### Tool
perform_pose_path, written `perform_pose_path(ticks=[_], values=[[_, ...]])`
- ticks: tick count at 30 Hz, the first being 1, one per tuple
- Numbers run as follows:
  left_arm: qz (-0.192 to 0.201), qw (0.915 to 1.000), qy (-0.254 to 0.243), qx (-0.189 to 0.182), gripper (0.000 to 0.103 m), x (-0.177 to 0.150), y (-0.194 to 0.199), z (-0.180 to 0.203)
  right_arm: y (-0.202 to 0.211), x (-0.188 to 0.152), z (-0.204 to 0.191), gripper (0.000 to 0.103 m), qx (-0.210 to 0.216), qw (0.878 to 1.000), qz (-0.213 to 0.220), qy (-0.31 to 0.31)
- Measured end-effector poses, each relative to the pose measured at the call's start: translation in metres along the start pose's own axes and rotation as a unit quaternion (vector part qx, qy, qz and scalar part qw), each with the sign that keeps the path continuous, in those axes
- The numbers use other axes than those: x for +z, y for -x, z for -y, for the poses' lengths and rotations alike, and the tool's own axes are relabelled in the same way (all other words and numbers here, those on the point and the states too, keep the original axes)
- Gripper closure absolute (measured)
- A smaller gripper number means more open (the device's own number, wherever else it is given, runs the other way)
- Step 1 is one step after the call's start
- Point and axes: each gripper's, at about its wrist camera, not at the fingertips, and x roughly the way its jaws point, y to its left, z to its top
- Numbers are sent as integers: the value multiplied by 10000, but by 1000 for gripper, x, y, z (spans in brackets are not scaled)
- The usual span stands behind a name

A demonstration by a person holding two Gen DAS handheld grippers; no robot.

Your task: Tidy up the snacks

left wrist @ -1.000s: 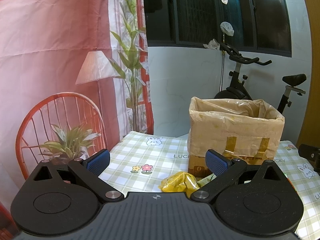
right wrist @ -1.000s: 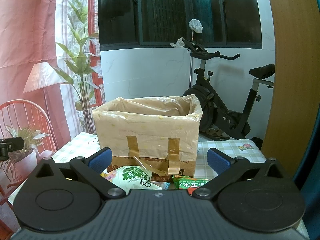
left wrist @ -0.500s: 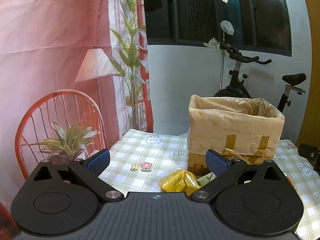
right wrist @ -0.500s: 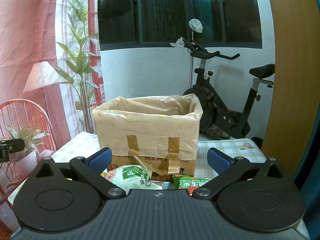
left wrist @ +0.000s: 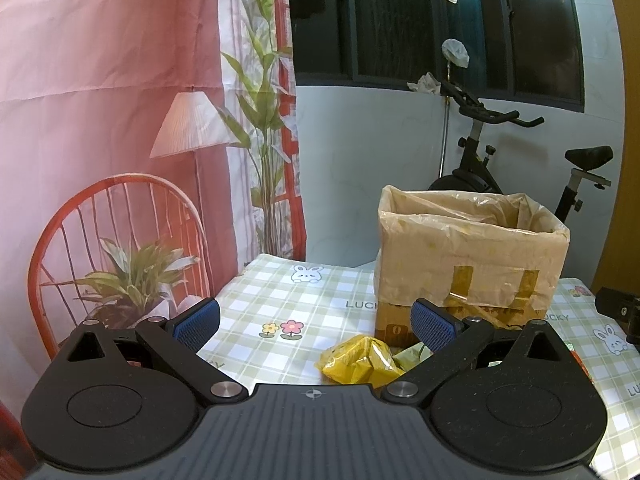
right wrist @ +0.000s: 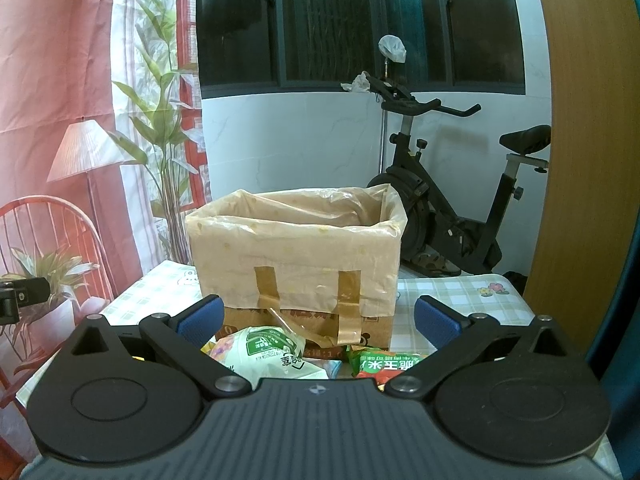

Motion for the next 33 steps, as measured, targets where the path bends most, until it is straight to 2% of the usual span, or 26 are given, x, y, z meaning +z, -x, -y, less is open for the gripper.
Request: perform_pose_path(ticks=[7,13,18,21,25,27,33], values=[[-16,10000,68,29,1,2,-10,-4,-1,0,0,0,4,10000,5,-11],[40,9999,76,101,1,8,-33,-13,-8,-3,7,0,-16,9998,160,-66],[46,9997,197,135,1,15,-55,-26,-29,-2,18,0,-113,9993,315,-142],[90,9996,234,152,1,15,-67,-29,-41,-1,22,0,-16,9991,316,-278],[-3,9998,131,141,2,12,-86,-29,-62,-6,18,0,163,9989,183,-388],[-59,9998,105,133,5,8,-93,-29,-74,-10,13,0,240,9990,47,-363],[-324,9990,299,5,6,0,-118,-42,-108,-24,-10,0,475,9981,-336,-196]])
